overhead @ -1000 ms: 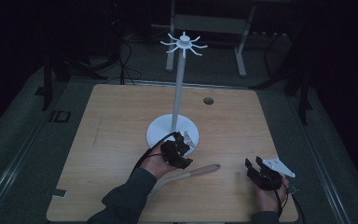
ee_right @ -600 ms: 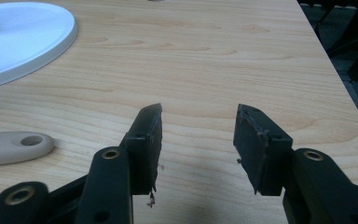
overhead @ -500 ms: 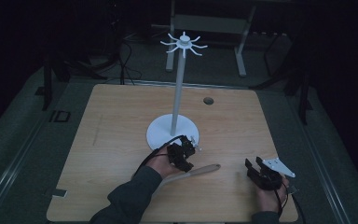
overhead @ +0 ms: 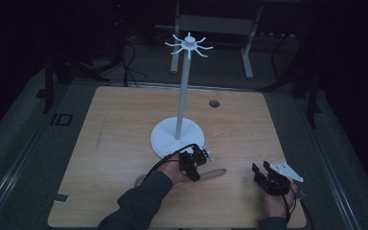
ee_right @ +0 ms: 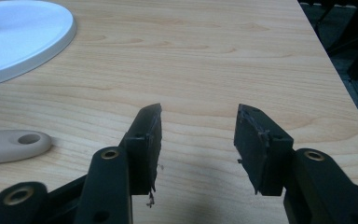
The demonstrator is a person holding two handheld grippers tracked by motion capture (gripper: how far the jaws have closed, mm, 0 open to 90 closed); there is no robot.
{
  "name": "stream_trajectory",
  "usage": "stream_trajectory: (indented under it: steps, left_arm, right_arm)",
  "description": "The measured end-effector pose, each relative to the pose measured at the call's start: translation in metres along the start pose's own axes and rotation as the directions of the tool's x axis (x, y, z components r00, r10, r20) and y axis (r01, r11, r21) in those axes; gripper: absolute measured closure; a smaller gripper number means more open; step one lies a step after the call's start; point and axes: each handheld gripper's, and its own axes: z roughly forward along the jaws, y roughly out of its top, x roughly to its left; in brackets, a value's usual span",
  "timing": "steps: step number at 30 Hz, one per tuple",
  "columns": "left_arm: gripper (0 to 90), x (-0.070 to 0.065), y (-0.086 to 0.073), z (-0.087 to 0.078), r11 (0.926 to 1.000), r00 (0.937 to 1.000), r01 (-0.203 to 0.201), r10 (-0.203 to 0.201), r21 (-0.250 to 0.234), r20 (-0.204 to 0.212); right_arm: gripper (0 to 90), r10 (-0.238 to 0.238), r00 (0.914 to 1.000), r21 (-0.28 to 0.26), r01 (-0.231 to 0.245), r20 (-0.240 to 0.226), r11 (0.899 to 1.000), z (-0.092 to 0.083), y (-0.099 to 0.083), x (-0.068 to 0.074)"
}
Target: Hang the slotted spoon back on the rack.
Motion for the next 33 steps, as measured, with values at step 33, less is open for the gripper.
stream_trajectory:
  steps: [33]
  left_arm:
    - [74.8, -0.004, 0.002, -0.003, 0.9999, 0.9971, 0.014, -0.013, 0.007, -0.075]
  right_arm:
    - [50.6, -0.022, 0.9997, 0.008, 0.022, 0.009, 1.000, 0.000, -0.001, 0.001]
